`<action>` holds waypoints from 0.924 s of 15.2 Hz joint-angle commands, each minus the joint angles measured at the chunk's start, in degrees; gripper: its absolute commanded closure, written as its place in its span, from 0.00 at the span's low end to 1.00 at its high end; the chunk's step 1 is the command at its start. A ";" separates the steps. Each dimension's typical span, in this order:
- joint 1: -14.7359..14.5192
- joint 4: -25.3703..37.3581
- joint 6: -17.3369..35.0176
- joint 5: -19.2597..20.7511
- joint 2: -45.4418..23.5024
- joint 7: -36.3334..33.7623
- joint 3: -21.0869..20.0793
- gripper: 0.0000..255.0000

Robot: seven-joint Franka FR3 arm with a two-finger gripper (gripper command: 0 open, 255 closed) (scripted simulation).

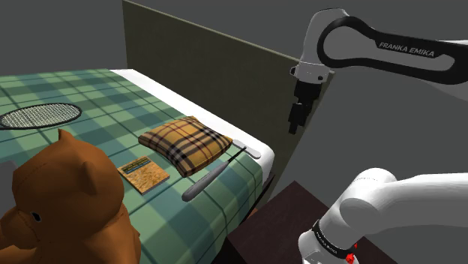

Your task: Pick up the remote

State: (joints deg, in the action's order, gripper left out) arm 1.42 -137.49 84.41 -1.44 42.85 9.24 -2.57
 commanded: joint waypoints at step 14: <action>3.56 -5.02 26.44 4.12 -18.39 5.54 5.81 0.00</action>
State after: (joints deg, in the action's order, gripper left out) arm 4.71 -142.73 108.70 2.45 26.42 14.29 2.75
